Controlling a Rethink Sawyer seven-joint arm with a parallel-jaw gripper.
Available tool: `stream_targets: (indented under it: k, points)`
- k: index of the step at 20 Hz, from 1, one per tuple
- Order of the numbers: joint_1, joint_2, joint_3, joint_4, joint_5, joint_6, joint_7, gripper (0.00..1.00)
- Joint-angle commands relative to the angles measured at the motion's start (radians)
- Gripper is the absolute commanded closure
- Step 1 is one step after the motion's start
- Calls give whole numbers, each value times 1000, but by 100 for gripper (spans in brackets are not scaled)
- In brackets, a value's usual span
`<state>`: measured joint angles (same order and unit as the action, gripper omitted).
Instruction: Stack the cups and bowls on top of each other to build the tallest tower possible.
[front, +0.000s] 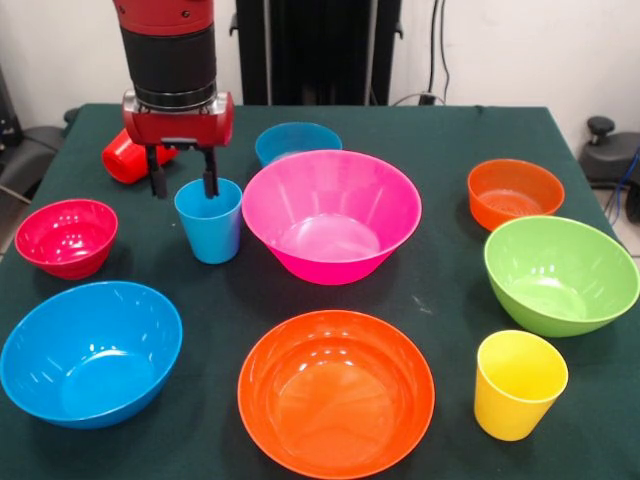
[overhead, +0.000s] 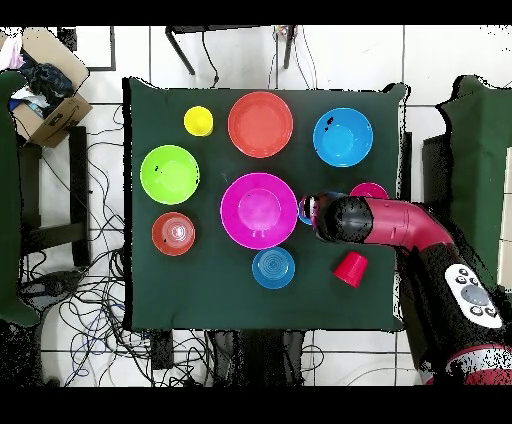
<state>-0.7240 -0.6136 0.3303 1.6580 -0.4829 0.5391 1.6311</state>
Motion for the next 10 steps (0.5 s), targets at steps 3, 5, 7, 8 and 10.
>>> stream_targets:
  k: [3,5,7,8,10]
  points:
    - [42,76,-1,-22,-84,9,-38,0]
    - [45,99,-3,-23,-88,-15,-24,0]
    - [42,123,-1,-31,-88,-22,-26,0]
    - [41,134,0,-34,-88,-24,-28,0]
    - [39,156,-3,-42,-90,-23,-32,0]
